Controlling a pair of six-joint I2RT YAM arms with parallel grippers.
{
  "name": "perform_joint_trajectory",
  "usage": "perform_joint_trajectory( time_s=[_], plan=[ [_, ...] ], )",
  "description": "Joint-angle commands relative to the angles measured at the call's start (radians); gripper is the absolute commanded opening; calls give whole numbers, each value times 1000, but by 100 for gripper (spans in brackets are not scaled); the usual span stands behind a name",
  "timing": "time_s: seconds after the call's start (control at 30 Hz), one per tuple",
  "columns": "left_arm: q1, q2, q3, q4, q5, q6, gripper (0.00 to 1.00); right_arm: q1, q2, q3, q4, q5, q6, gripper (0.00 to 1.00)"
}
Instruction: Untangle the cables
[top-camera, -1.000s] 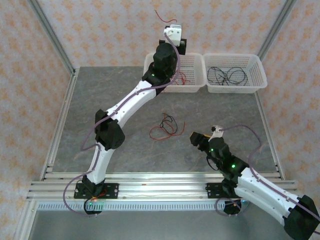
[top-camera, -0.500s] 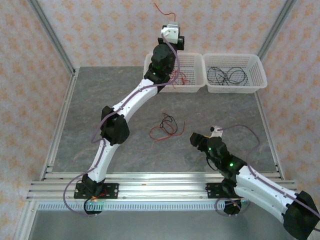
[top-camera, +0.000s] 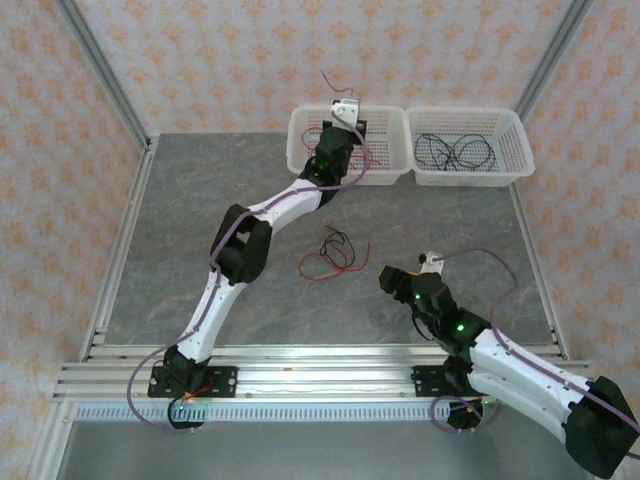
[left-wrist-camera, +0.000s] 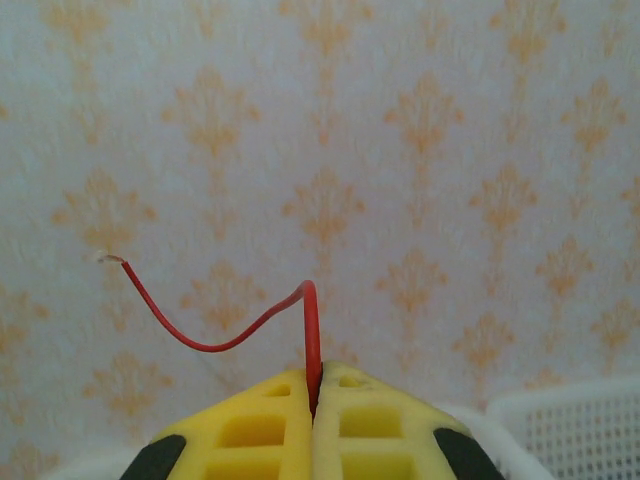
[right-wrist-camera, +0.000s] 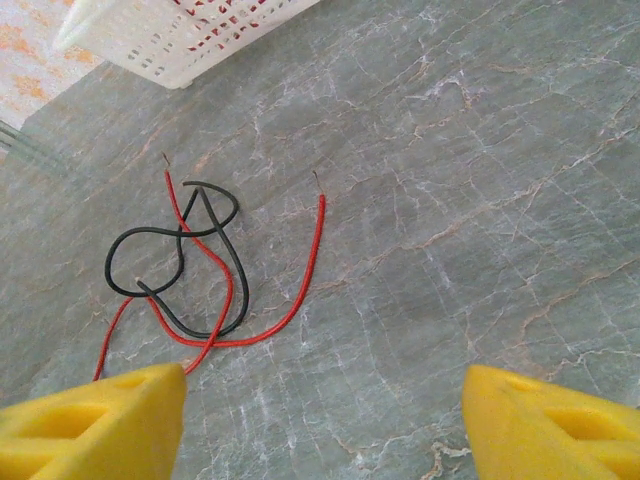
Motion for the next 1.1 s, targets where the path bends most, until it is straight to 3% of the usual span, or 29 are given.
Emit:
perform_joint_trajectory(
  time_s=[0.0,0.27,0.47,0.83,1.07],
  plan=[
    [-2,-50,-43,-56,48,-102,0,-5,-10,-5,24,20,-14,73],
    [-2,-33,46,-520,166,-259,0,-6,0,-3,23,10,-14,72],
    [4,31,188,-759,136,-284,0,-7,3,0,14,1,-14,72],
    [34,61,321,-961,142,-324,52,-8,8,9,-2,-5,-14,72],
    [35,-15,326,-1022,129,-306,63,-8,45,50,-31,-18,-29,72]
  ],
)
